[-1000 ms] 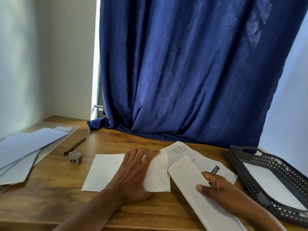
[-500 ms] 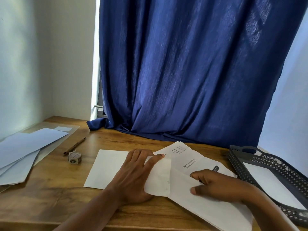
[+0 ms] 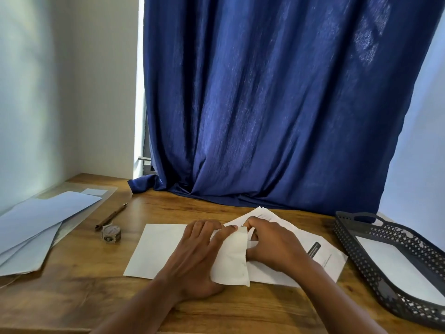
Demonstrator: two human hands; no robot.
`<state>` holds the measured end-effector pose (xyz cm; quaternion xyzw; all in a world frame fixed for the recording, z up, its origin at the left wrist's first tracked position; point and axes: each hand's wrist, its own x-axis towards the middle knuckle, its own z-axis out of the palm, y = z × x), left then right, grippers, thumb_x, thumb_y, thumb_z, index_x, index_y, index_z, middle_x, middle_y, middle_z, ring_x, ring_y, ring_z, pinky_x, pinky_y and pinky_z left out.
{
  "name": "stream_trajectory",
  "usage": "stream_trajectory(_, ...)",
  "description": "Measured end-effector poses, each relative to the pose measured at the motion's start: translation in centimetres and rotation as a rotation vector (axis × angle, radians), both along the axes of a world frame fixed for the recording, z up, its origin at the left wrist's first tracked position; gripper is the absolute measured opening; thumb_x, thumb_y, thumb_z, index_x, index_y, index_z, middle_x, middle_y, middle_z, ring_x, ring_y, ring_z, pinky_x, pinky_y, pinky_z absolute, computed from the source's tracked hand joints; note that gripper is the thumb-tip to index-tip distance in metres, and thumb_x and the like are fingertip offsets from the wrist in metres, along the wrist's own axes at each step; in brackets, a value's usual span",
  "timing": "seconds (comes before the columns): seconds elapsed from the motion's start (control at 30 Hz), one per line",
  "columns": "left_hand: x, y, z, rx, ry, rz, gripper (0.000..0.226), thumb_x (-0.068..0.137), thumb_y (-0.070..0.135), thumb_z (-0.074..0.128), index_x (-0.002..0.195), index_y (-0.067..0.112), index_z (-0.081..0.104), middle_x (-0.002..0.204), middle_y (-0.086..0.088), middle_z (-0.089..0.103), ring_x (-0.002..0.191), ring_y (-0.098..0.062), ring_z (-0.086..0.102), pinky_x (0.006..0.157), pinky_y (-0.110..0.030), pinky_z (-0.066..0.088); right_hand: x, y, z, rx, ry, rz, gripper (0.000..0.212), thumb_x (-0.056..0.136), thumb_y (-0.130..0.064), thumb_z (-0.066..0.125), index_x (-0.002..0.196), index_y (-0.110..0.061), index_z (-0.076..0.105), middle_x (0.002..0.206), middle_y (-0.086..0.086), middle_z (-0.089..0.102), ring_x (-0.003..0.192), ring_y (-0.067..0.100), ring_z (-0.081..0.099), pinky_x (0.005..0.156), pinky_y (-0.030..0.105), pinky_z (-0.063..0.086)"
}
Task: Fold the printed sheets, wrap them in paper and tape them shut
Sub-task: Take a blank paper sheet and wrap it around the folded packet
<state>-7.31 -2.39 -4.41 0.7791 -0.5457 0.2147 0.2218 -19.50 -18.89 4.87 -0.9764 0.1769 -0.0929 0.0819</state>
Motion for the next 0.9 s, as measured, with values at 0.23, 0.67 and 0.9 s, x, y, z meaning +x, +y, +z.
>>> stream_trajectory(0.23, 0.2, 0.0, -0.2, -0.034, -0.021, 0.033, 0.111, 0.066, 0.083, 0.066, 0.153, 0.039, 0.013, 0.144, 0.003, 0.036, 0.129, -0.020, 0.038, 0.114, -0.041, 0.035, -3.0, -1.6, 0.1, 0.103, -0.204, -0.077, 0.059, 0.073, -0.072, 0.071, 0.124, -0.051, 0.050, 0.114, -0.030, 0.057, 0.108, -0.003, 0.055, 0.089, 0.028, 0.049)
stream_trajectory(0.67, 0.3, 0.0, -0.1, -0.040, -0.028, 0.051, 0.113, 0.064, 0.083, 0.065, 0.154, 0.036, 0.015, 0.144, 0.002, 0.034, 0.128, -0.019, 0.036, 0.113, -0.041, 0.033, -8.6, -4.6, -2.6, 0.958, -0.227, -0.278, 0.020, 0.086, -0.027, 0.076, 0.083, -0.007, 0.079, 0.076, 0.004, 0.076, 0.060, 0.013, 0.069, 0.050, 0.018, 0.048)
stream_trajectory(0.9, 0.0, 0.4, 0.2, -0.065, 0.000, 0.036, 0.109, 0.069, 0.087, 0.060, 0.156, 0.035, 0.020, 0.144, 0.002, 0.038, 0.127, -0.016, 0.038, 0.112, -0.041, 0.036, -4.5, -2.1, -3.3, 0.937, -0.219, -0.195, 0.019, 0.088, -0.028, 0.076, 0.081, -0.011, 0.080, 0.078, 0.003, 0.077, 0.064, 0.016, 0.069, 0.061, 0.021, 0.053)
